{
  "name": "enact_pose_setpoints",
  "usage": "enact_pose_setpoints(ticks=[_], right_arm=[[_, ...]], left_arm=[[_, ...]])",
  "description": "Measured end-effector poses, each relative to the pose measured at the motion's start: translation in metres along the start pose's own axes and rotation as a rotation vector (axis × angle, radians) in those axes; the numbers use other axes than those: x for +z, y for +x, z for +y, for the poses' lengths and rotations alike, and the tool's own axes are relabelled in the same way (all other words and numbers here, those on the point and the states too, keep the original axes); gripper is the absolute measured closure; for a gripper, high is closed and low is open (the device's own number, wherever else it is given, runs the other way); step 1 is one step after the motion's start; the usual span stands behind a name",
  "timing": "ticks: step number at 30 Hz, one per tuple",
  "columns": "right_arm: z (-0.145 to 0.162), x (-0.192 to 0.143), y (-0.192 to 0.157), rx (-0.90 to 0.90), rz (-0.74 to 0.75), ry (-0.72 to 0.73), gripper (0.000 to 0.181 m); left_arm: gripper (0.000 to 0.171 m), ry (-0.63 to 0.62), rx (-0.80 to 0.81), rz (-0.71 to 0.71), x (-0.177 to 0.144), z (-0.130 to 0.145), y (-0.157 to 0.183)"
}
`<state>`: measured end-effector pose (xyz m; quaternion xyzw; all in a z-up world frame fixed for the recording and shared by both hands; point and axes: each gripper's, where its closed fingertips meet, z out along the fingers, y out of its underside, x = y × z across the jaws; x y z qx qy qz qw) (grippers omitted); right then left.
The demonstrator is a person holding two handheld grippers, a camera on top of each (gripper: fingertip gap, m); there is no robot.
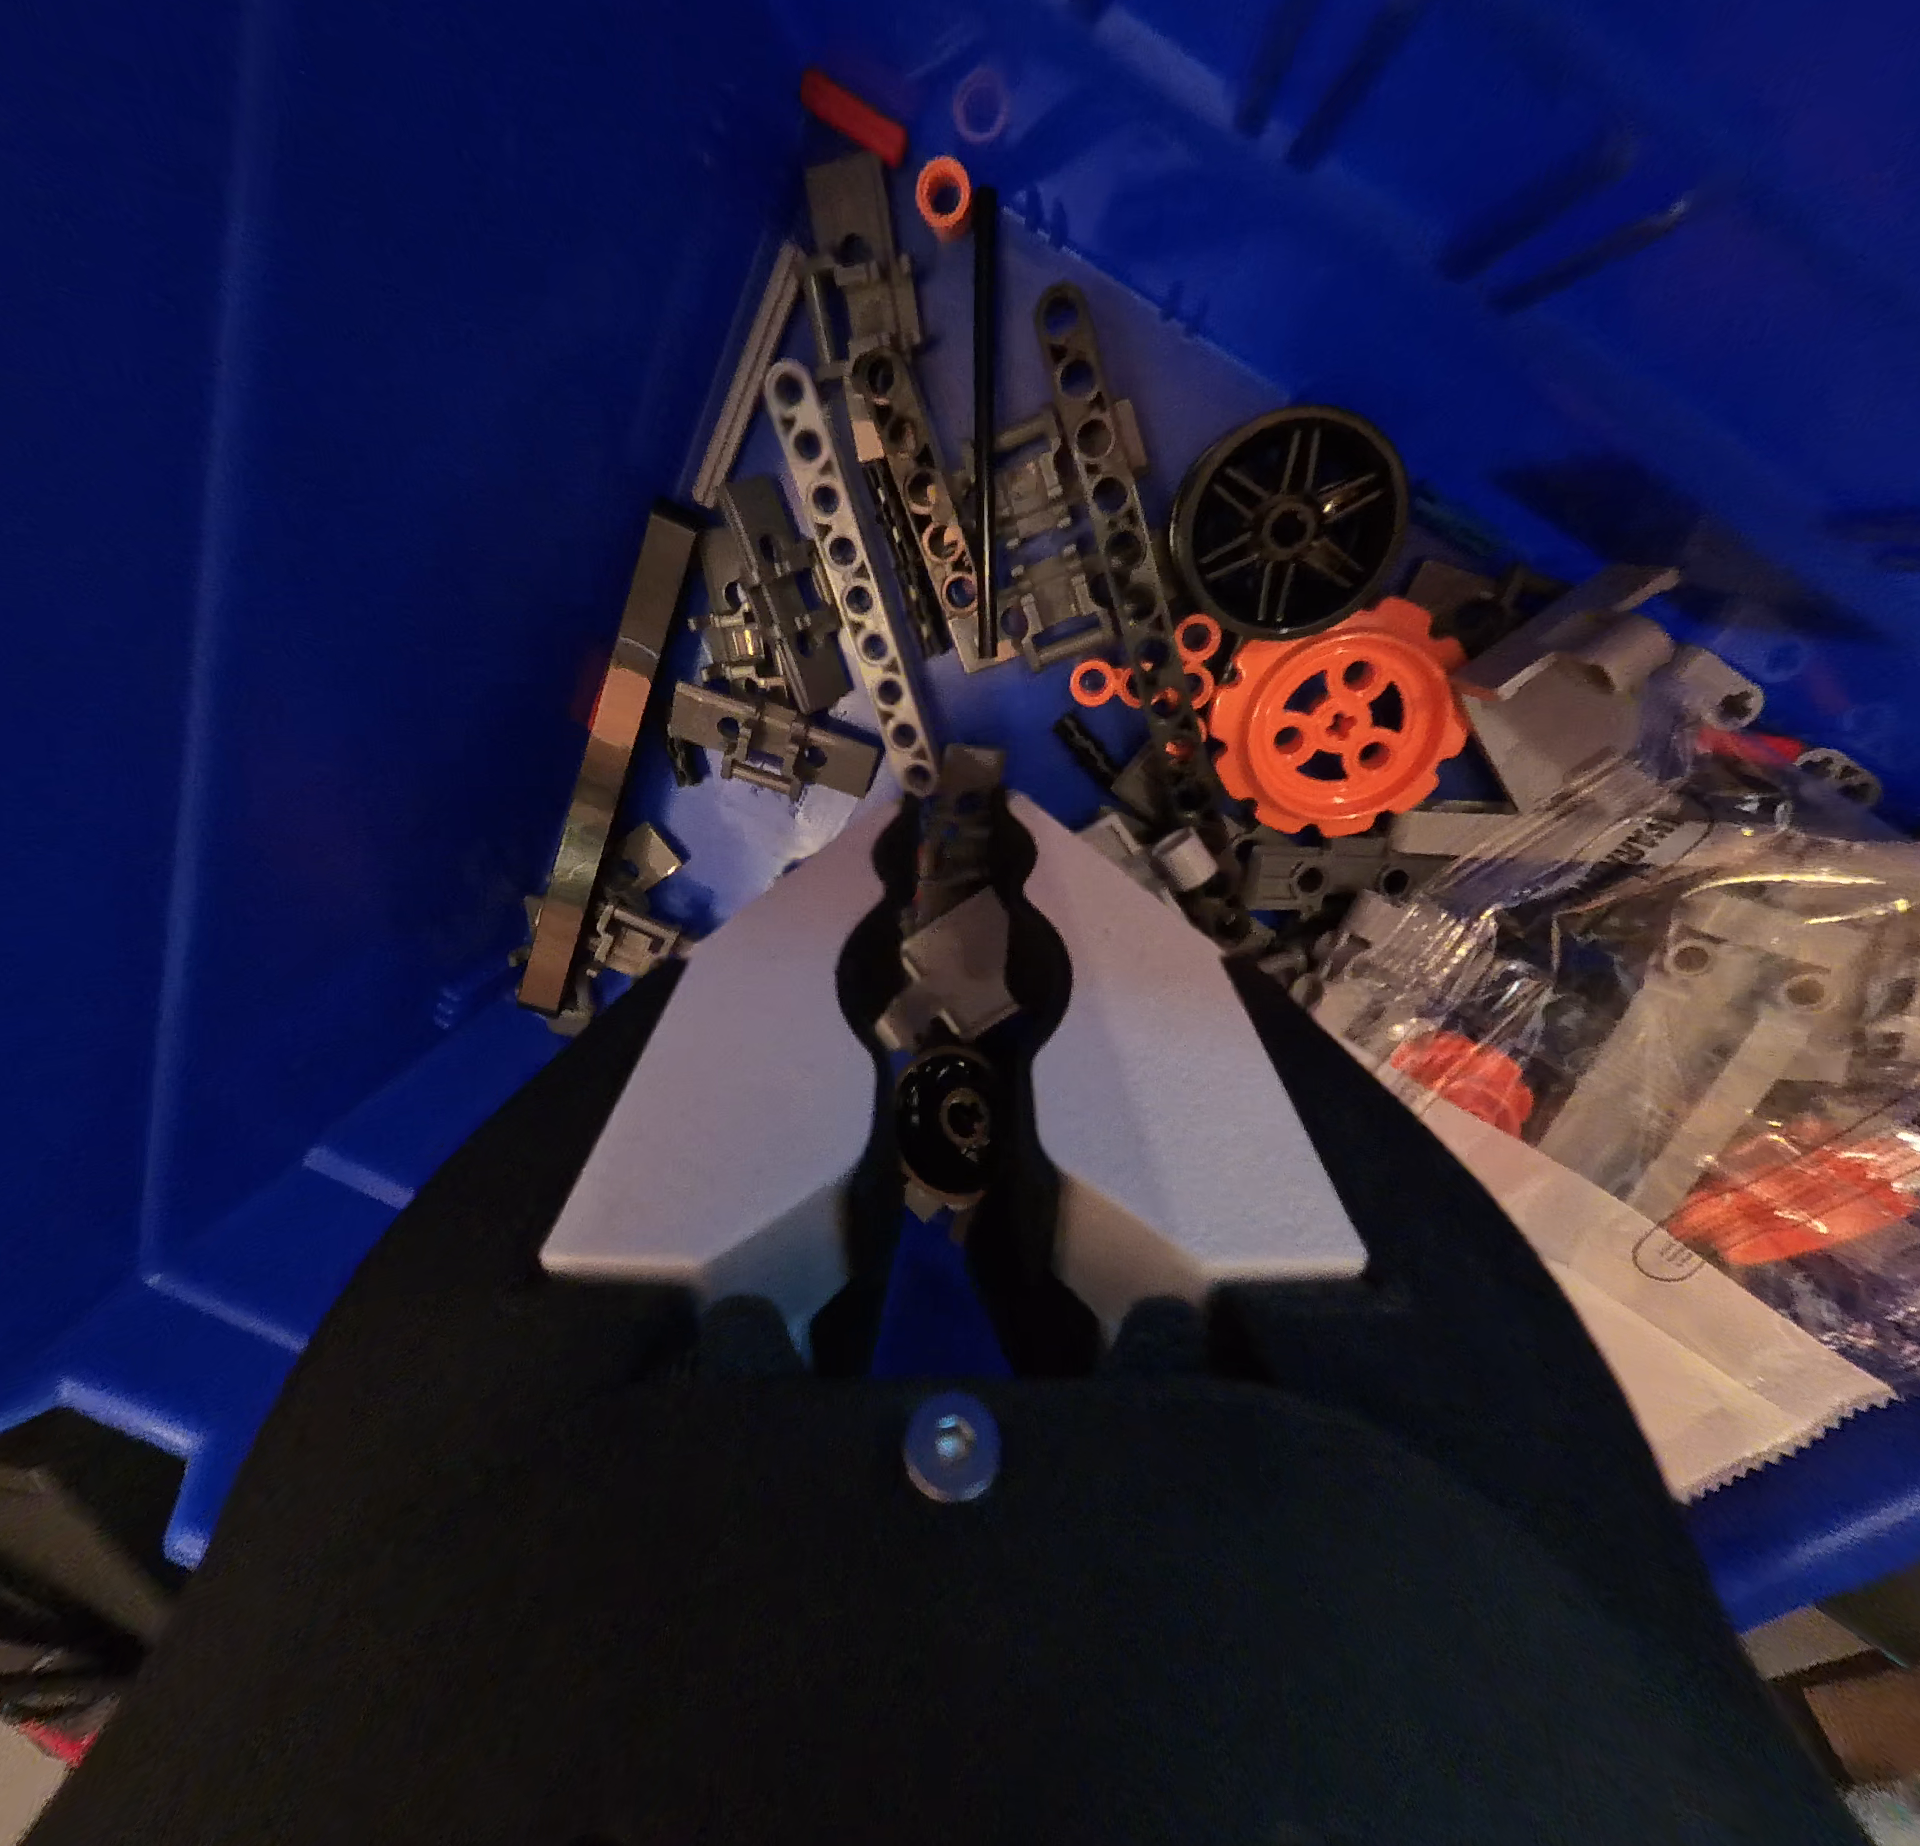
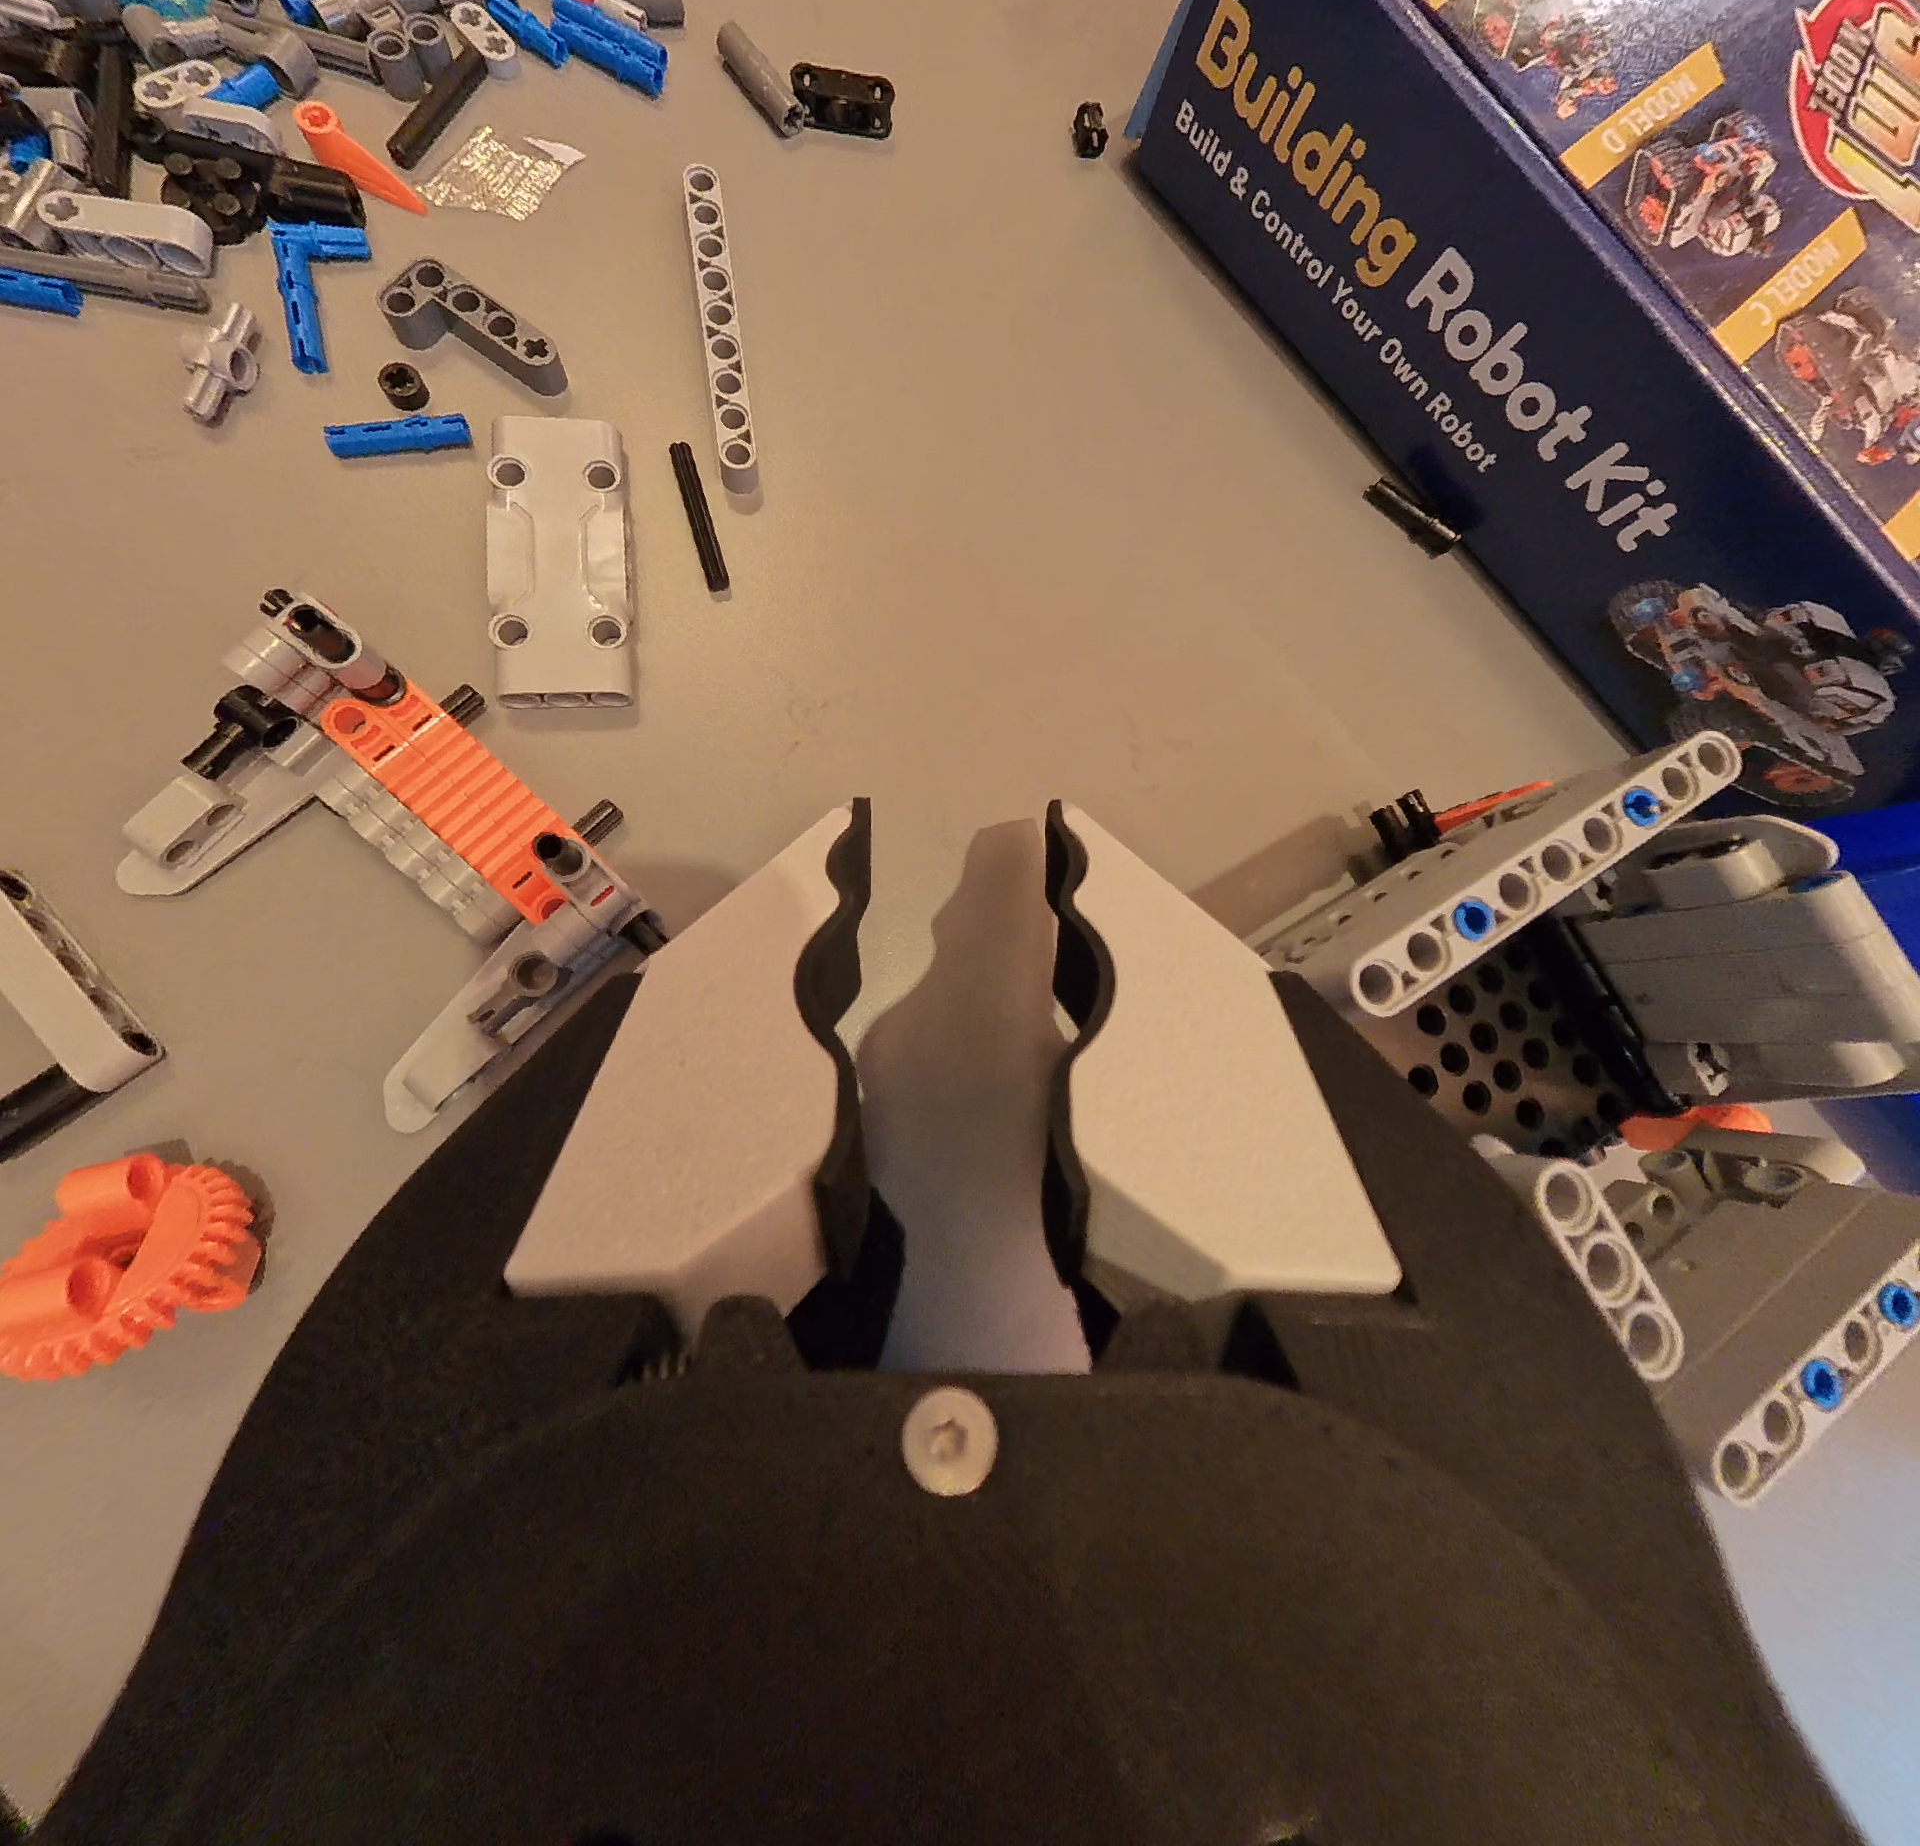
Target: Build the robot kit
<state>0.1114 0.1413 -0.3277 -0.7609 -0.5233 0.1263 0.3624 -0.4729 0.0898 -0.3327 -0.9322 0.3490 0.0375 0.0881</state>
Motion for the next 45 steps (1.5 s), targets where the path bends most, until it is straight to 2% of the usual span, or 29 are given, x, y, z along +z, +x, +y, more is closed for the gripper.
enact_pose_setpoints(ticks=[8,18,23,30,33,35,38,42,45], right_arm=[[0.000,0.000,0.000,-0.003,-0.001,0.001,0.150],[-0.002,-0.001,0.000,-0.004,-0.002,0.008,0.150],[-0.003,-0.002,0.000,-0.005,0.000,0.011,0.150],[-0.003,-0.003,0.000,-0.006,0.000,0.015,0.150],[-0.004,-0.003,0.000,-0.006,-0.001,0.018,0.150],[-0.005,-0.004,0.000,-0.007,0.000,0.022,0.150],[-0.006,-0.005,-0.001,-0.007,0.000,0.033,0.150],[-0.008,-0.006,-0.003,-0.006,-0.012,0.046,0.150],[-0.010,-0.004,-0.006,-0.011,-0.028,0.049,0.150]], left_arm=[[0.162,-0.111,-0.016,-0.076,-0.005,0.032,-0.014],[0.165,-0.045,-0.074,-0.053,-0.037,0.041,-0.014],[0.158,0.010,-0.087,-0.088,-0.055,0.043,-0.024],[0.145,0.187,-0.046,-0.231,-0.108,0.025,-0.046],[0.122,0.297,-0.029,-0.274,-0.129,0.002,-0.055],[0.114,0.342,0.015,-0.288,-0.131,-0.015,-0.057],[0.110,0.355,0.043,-0.346,-0.127,-0.036,-0.071],[0.110,0.310,0.113,-0.405,-0.125,-0.047,-0.101],[0.109,0.279,0.114,-0.339,-0.116,-0.048,-0.118]])
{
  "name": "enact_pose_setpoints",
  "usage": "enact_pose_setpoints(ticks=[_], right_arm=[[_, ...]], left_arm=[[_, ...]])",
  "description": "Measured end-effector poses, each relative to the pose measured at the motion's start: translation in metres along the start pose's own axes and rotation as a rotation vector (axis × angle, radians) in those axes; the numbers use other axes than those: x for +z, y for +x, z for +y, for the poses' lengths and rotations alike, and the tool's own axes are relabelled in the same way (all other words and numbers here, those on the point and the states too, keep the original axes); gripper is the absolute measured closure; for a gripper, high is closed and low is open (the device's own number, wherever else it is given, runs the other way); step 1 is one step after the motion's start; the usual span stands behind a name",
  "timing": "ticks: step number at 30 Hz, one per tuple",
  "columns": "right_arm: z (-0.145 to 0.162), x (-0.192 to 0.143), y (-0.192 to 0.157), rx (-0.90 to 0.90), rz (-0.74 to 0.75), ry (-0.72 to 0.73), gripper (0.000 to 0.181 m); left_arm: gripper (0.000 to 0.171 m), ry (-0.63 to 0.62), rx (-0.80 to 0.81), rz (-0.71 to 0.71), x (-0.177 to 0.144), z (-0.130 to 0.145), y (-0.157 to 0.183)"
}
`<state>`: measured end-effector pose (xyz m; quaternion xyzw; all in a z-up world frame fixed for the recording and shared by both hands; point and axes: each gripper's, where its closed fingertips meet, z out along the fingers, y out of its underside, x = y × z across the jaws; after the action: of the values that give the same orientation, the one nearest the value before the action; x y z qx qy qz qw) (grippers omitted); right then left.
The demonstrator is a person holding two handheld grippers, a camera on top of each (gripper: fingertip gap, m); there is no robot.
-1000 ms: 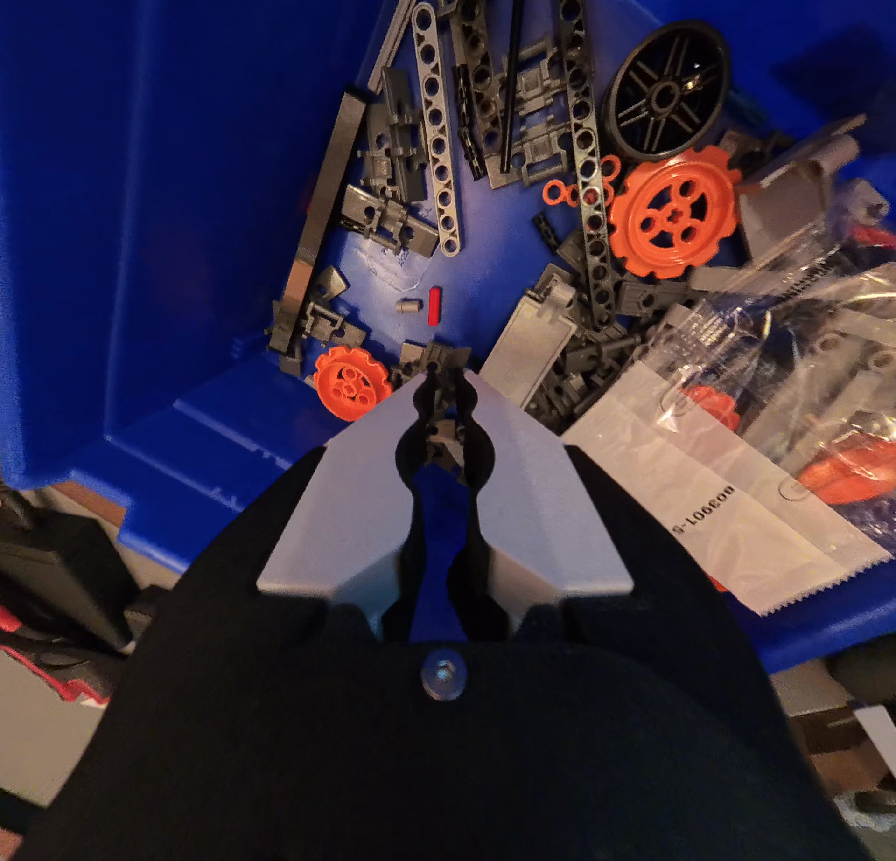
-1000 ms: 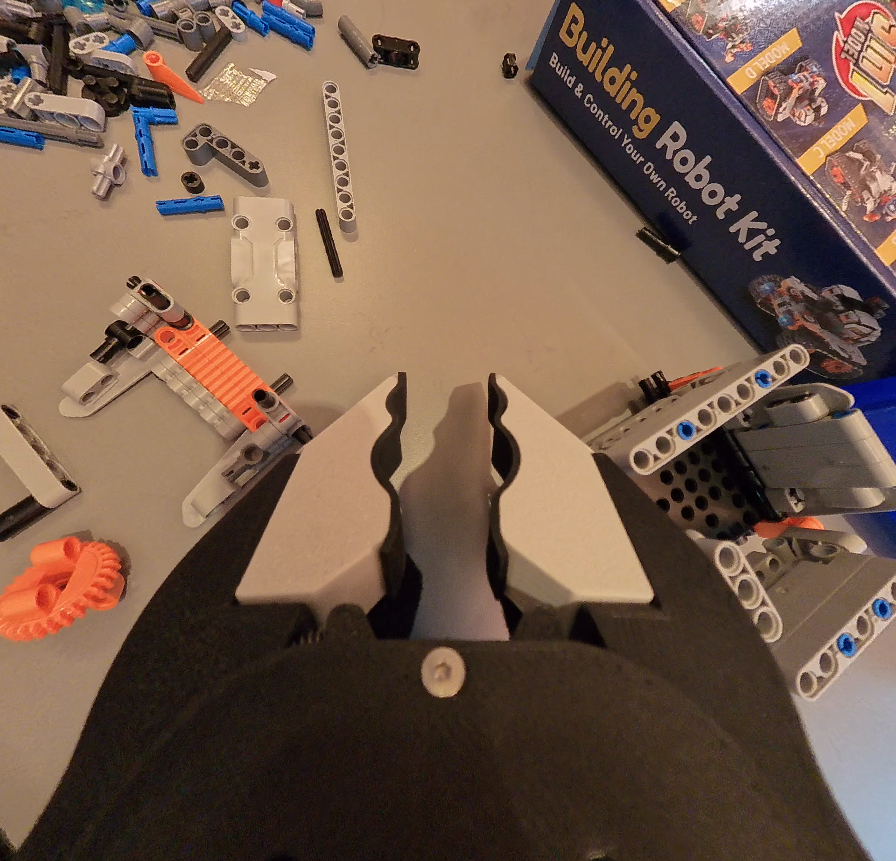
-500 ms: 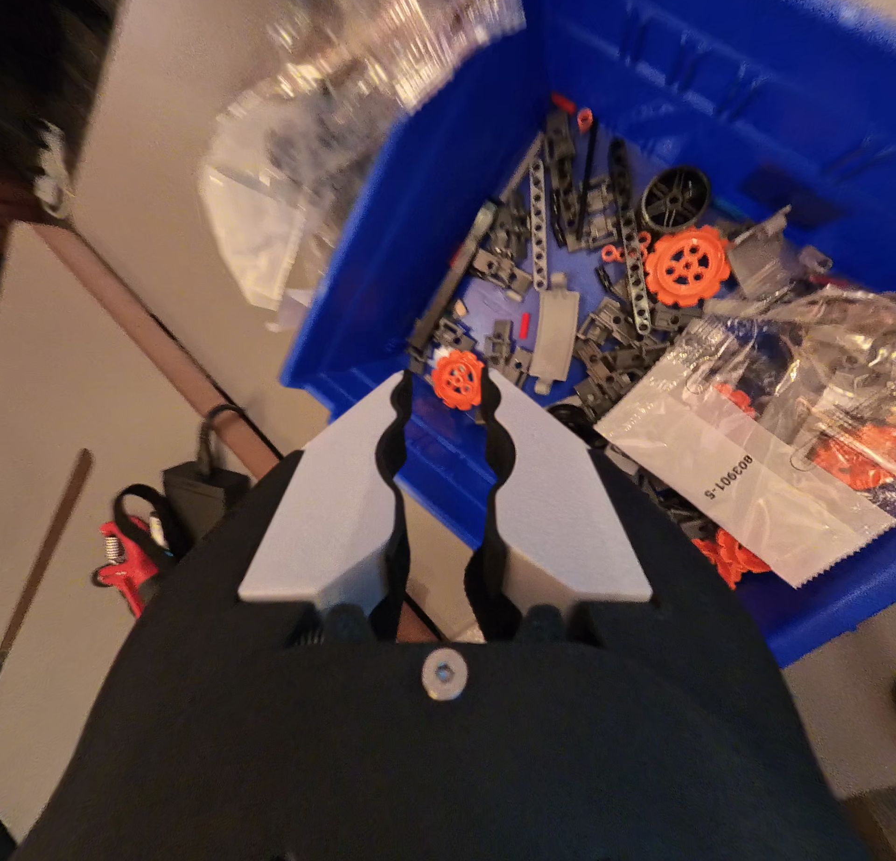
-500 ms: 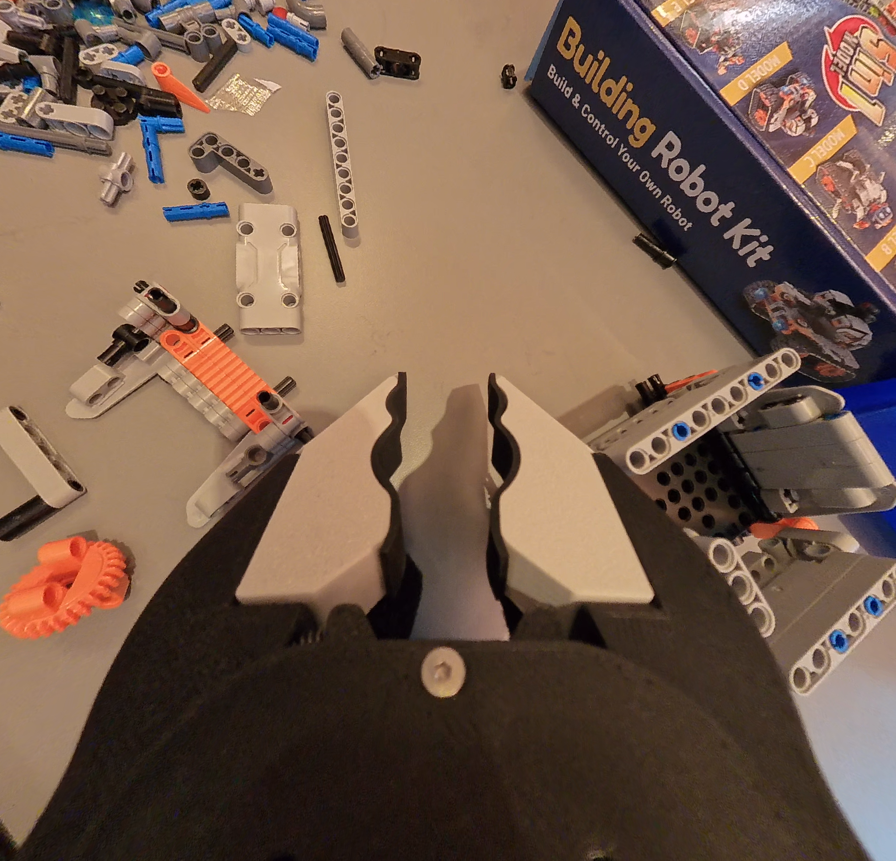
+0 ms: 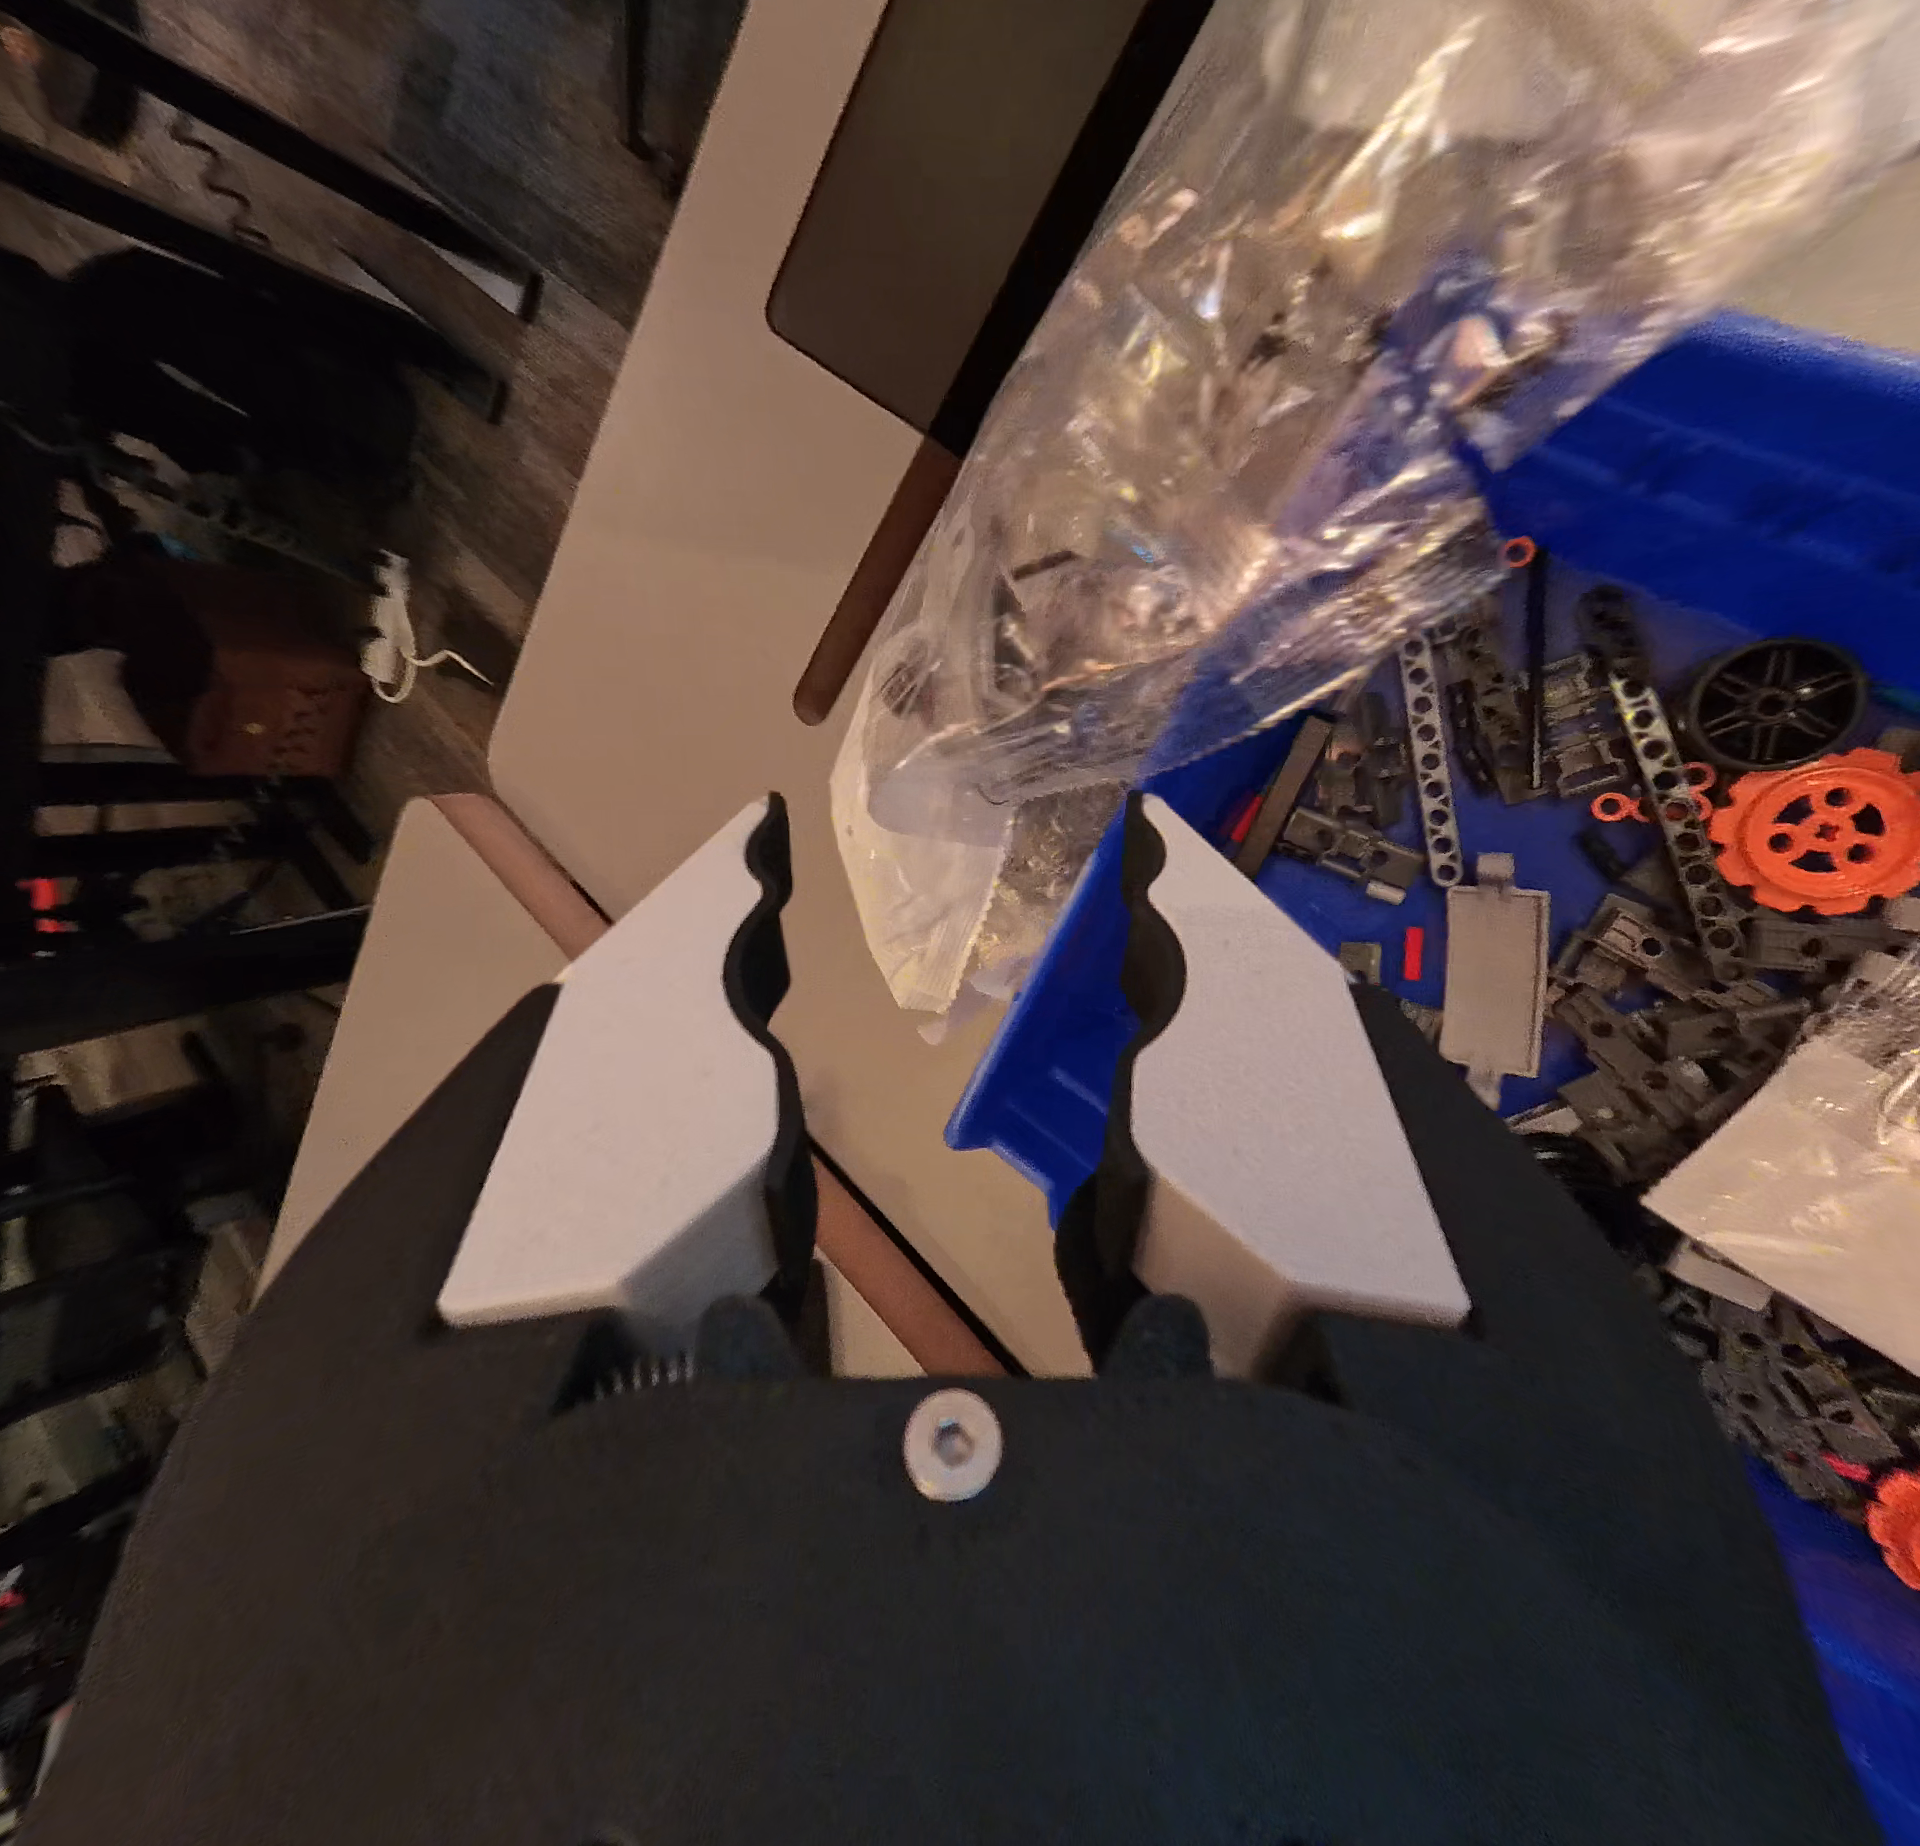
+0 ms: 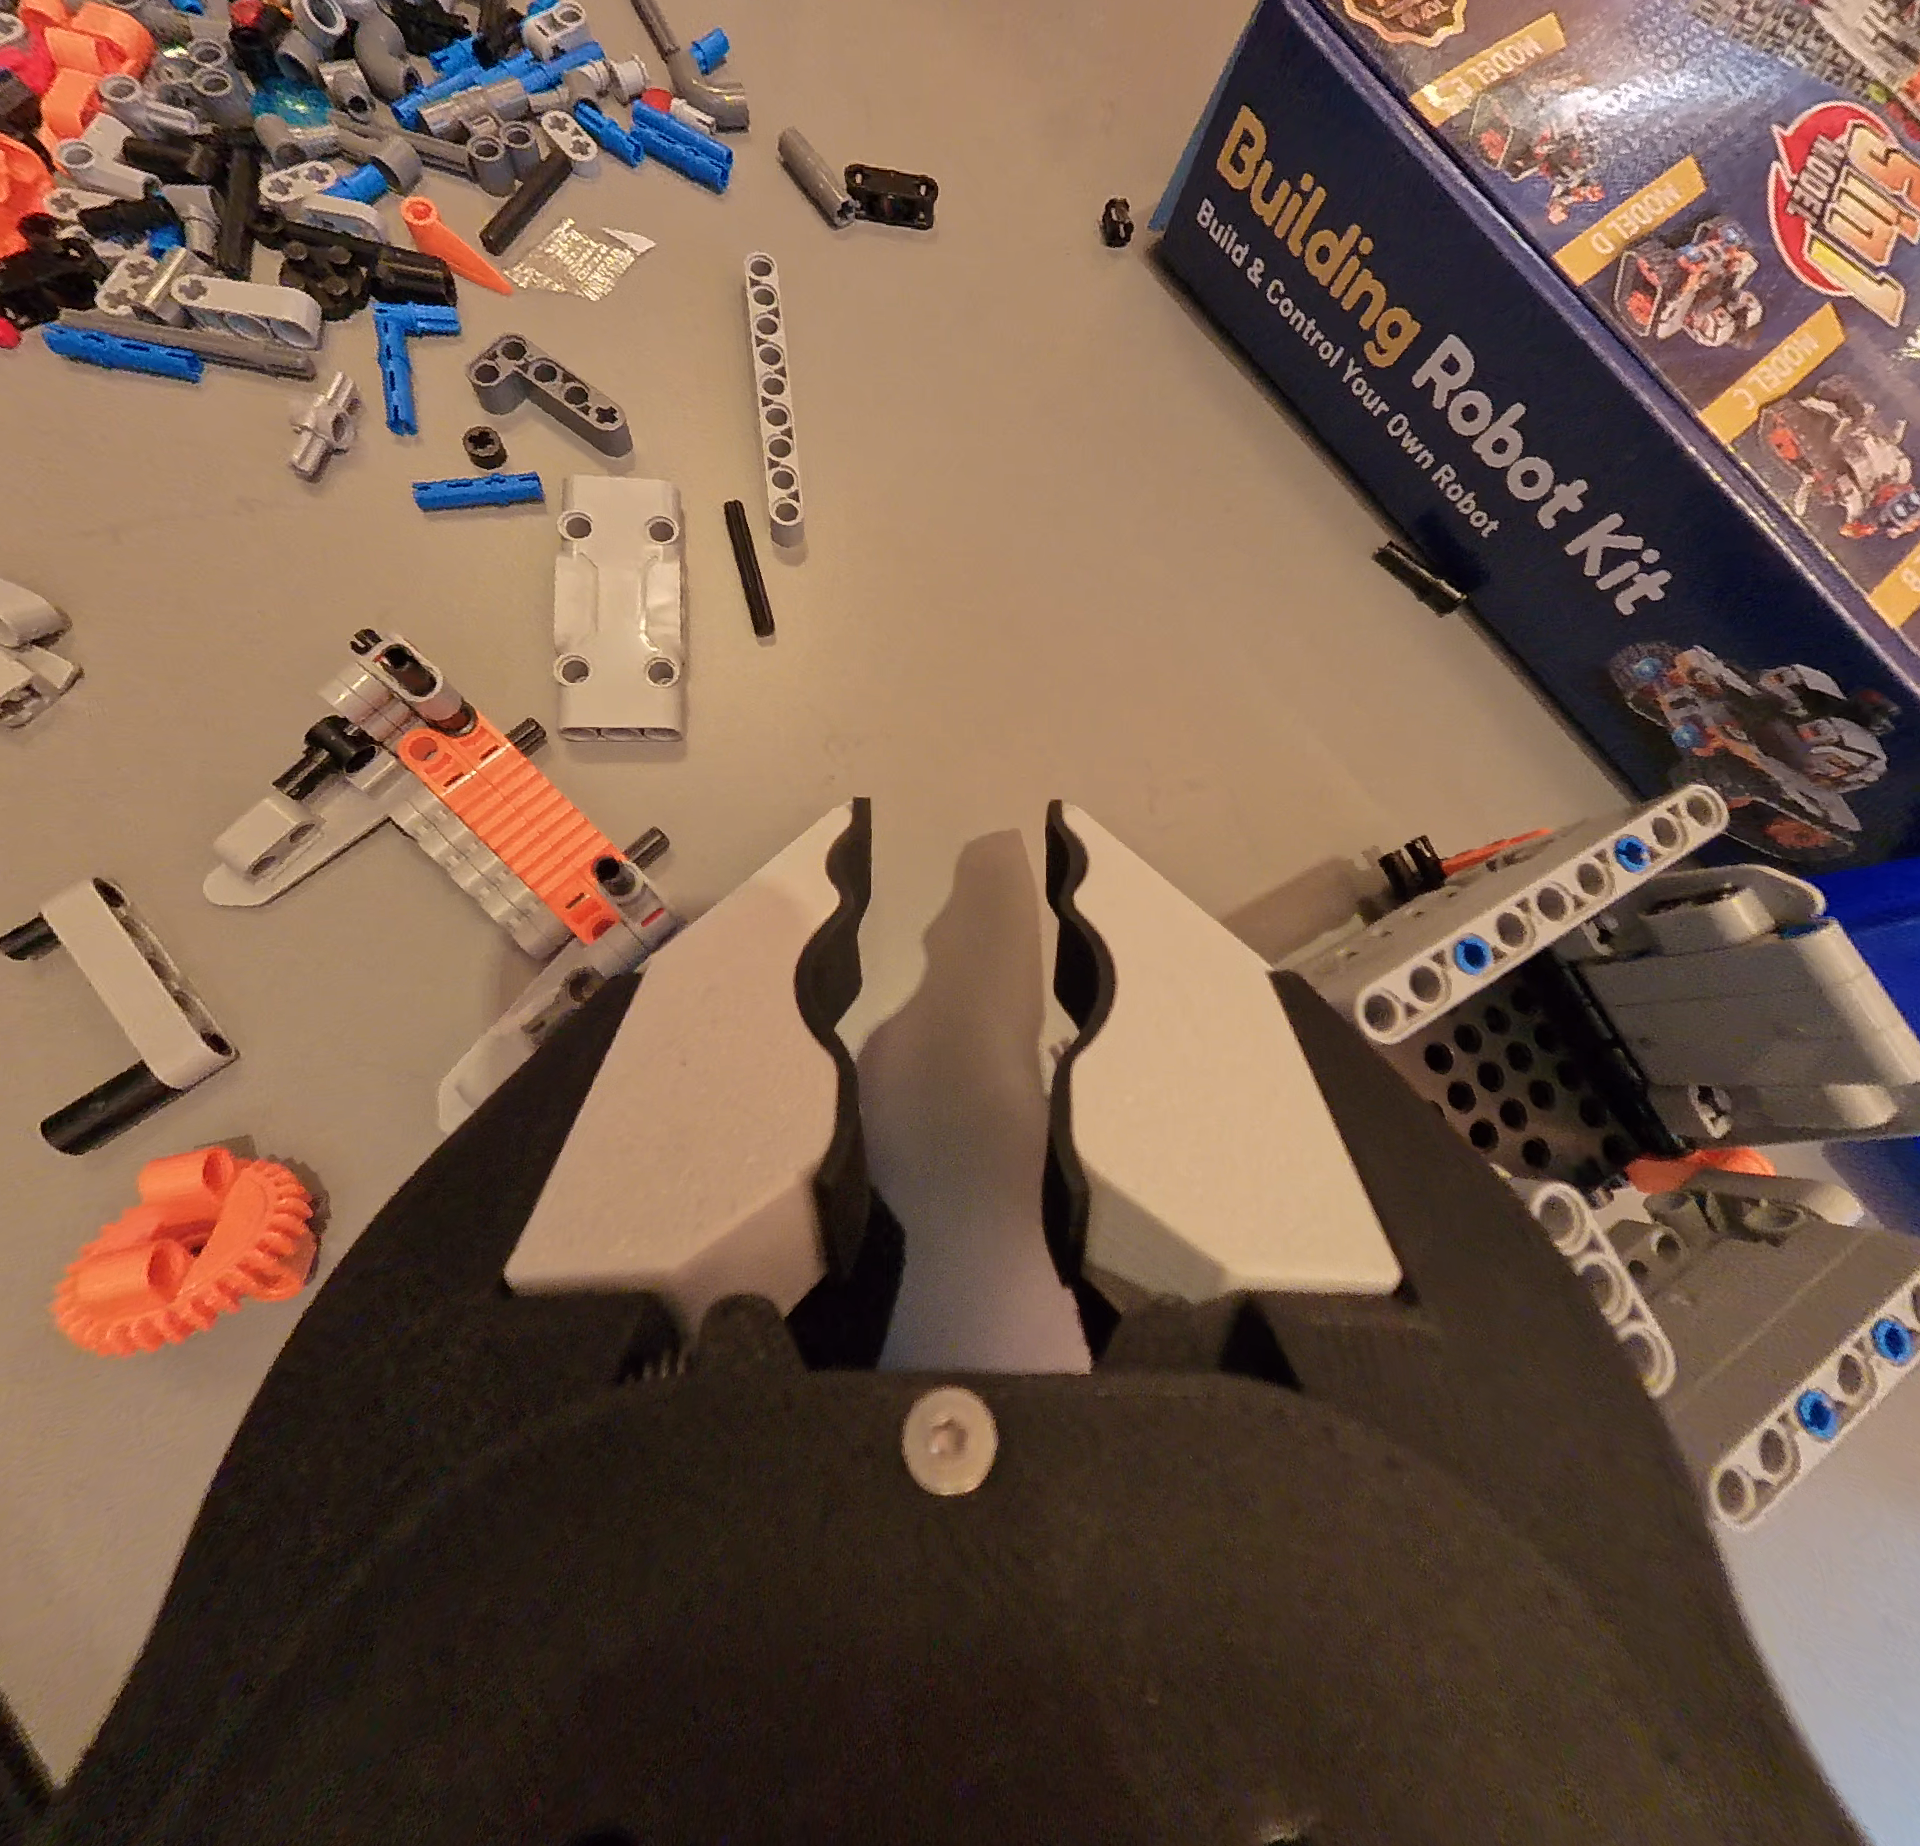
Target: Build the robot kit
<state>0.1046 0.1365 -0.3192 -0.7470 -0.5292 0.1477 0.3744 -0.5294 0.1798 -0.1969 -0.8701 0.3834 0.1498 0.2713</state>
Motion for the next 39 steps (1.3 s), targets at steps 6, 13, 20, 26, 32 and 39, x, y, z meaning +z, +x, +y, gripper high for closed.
enact_pose_setpoints(ticks=[6,13,20,26,32,39], right_arm=[[-0.003,-0.002,-0.002,-0.002,-0.009,0.016,0.149],[-0.005,-0.003,-0.004,-0.006,-0.017,0.025,0.149],[-0.006,-0.004,-0.004,-0.007,-0.016,0.032,0.149],[-0.007,-0.005,-0.004,-0.006,-0.017,0.038,0.149],[-0.010,-0.007,-0.005,-0.008,-0.022,0.050,0.149],[-0.012,-0.008,-0.007,-0.013,-0.027,0.062,0.149]], left_arm=[[0.123,-0.084,-0.041,0.141,0.033,0.014,0.002],[0.168,-0.094,-0.044,0.154,0.051,0.021,0.006],[0.171,-0.068,-0.048,0.033,0.037,0.020,-0.016],[0.171,-0.031,-0.112,-0.029,0.009,0.020,-0.041],[0.171,-0.009,-0.170,-0.086,-0.028,0.021,-0.058],[0.171,-0.006,-0.221,-0.162,-0.064,0.024,-0.079]])
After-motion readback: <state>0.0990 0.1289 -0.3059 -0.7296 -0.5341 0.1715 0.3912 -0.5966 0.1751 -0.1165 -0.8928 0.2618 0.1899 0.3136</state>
